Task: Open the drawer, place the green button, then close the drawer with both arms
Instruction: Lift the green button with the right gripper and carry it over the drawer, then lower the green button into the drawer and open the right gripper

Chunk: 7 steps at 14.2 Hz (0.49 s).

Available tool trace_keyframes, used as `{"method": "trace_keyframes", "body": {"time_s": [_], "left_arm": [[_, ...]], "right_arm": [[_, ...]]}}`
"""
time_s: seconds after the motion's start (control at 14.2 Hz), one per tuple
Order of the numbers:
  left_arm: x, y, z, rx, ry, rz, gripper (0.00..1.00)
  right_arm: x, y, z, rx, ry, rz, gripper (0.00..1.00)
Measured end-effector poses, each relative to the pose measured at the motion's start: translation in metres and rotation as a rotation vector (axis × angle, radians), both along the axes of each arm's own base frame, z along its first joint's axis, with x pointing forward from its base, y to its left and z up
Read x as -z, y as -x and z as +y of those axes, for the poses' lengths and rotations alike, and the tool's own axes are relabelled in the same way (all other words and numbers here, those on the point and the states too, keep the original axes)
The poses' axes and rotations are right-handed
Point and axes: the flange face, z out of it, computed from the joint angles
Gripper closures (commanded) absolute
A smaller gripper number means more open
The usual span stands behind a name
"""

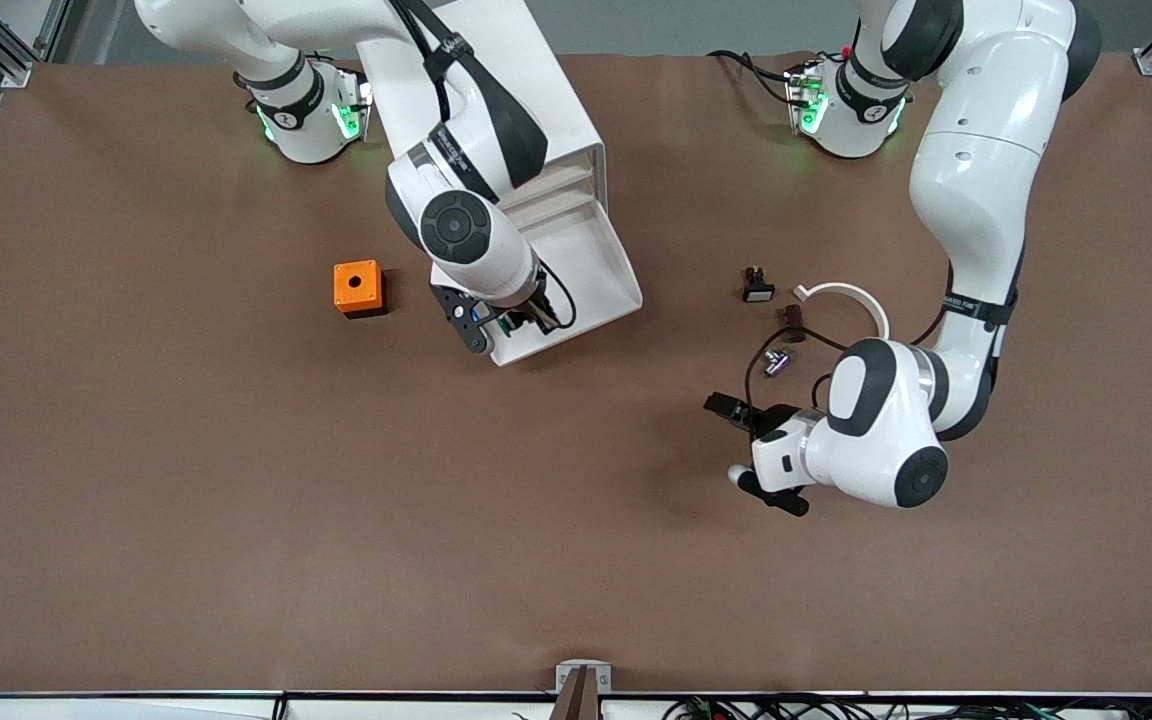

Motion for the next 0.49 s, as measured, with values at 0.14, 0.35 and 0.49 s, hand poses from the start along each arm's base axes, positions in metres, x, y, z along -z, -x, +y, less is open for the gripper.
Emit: {"method": "trace_keyframes", "body": {"time_s": [0.14,0.35,0.49], "left_arm": [[-0.01,-0.006,0.013,-0.025,-0.073,-0.025,0.0],[-0.024,-0.009,0.02,-0.055,-0.14,-0.048,0.0],[-0.031,-0.009,0.018,-0.106,-0.173,-0.045,0.0]], "right_arm": [[0.016,0.01,0.006,-0.009,0.009,0.009,0.87],[0.026,0.022,0.017,-0.014,0.022,0.022,0.86],[0.029,0.027,0.02,-0.018,0.026,0.026,0.86]]}}
